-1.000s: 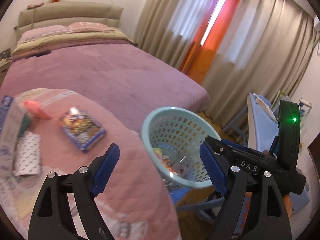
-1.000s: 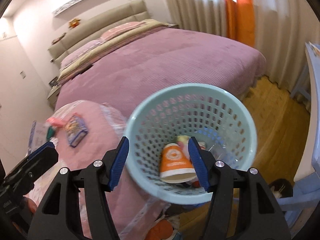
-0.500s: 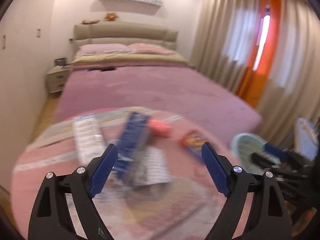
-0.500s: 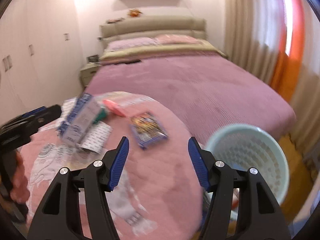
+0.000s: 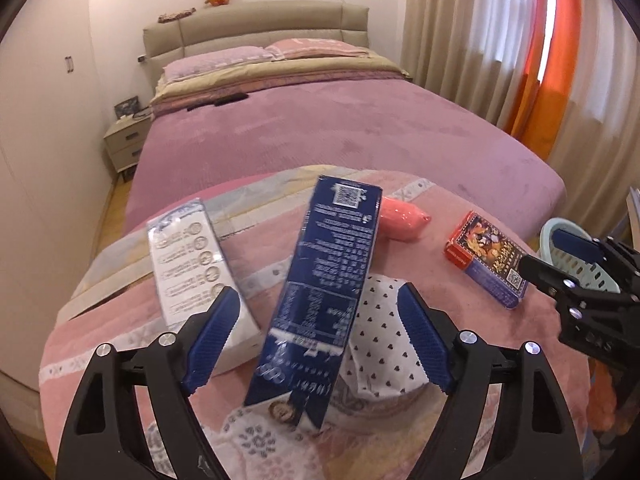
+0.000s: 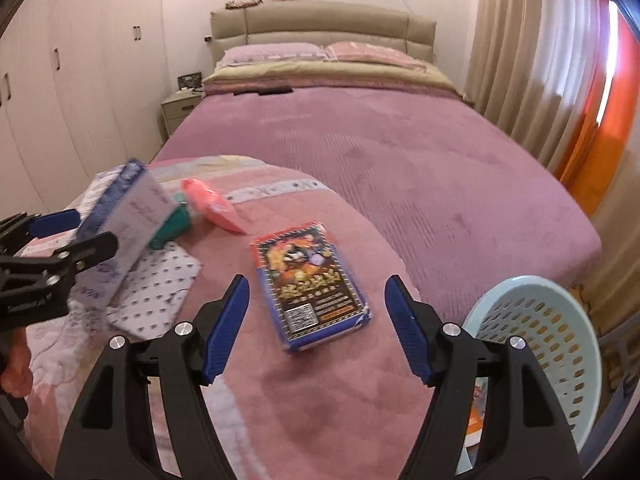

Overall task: Collect trash
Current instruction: 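Move both open tools back toward the milk cartons and card box, then grasp the dark blue milk carton with the left tool while the right tool grasps the card box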

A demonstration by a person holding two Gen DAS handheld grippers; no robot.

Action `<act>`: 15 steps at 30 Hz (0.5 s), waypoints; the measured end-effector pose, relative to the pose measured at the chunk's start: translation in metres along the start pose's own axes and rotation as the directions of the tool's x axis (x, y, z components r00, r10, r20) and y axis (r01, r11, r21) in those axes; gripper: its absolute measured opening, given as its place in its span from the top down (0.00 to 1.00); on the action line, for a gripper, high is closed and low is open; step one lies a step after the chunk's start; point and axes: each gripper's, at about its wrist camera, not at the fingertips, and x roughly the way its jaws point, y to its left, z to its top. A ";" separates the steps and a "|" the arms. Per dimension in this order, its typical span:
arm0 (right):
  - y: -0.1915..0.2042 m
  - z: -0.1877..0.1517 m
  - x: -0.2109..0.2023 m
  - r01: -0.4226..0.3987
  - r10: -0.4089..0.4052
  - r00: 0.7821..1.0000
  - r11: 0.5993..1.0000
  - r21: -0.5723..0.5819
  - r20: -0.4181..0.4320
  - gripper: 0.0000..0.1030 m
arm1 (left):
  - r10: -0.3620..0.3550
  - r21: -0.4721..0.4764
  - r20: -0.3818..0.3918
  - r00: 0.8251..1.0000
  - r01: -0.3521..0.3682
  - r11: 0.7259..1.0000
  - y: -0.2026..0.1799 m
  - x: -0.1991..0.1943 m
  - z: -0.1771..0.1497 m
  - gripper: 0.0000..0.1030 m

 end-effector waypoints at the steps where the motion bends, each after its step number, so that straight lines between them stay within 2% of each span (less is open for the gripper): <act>1: -0.002 0.000 0.005 -0.003 0.004 1.000 1.000 0.005 -0.009 0.32 | 0.002 0.007 -0.005 1.000 -0.002 1.000 -0.002 0.003 0.001 0.26; 6: -0.006 -0.001 0.027 -0.045 0.046 0.998 0.999 0.023 -0.053 0.26 | 0.021 0.019 -0.047 0.999 -0.020 1.000 -0.006 0.019 0.000 0.34; 11: 0.004 -0.002 0.038 -0.057 0.055 0.994 0.998 -0.023 -0.091 0.26 | 0.020 0.015 -0.064 0.998 -0.019 1.000 -0.004 0.030 -0.004 0.44; 12: 0.006 -0.001 0.040 -0.056 0.053 0.994 0.998 -0.030 -0.094 0.26 | 0.024 0.020 -0.062 0.998 -0.023 1.000 -0.005 0.030 -0.004 0.48; 13: 0.007 -0.001 0.041 -0.053 0.050 0.994 0.998 -0.034 -0.097 0.26 | 0.021 0.019 -0.064 0.998 -0.020 1.000 -0.006 0.030 -0.003 0.58; 15: 0.010 -0.002 0.043 -0.049 0.044 0.993 0.998 -0.041 -0.108 0.26 | -0.003 0.002 -0.069 0.998 0.003 1.000 -0.004 0.029 -0.003 0.62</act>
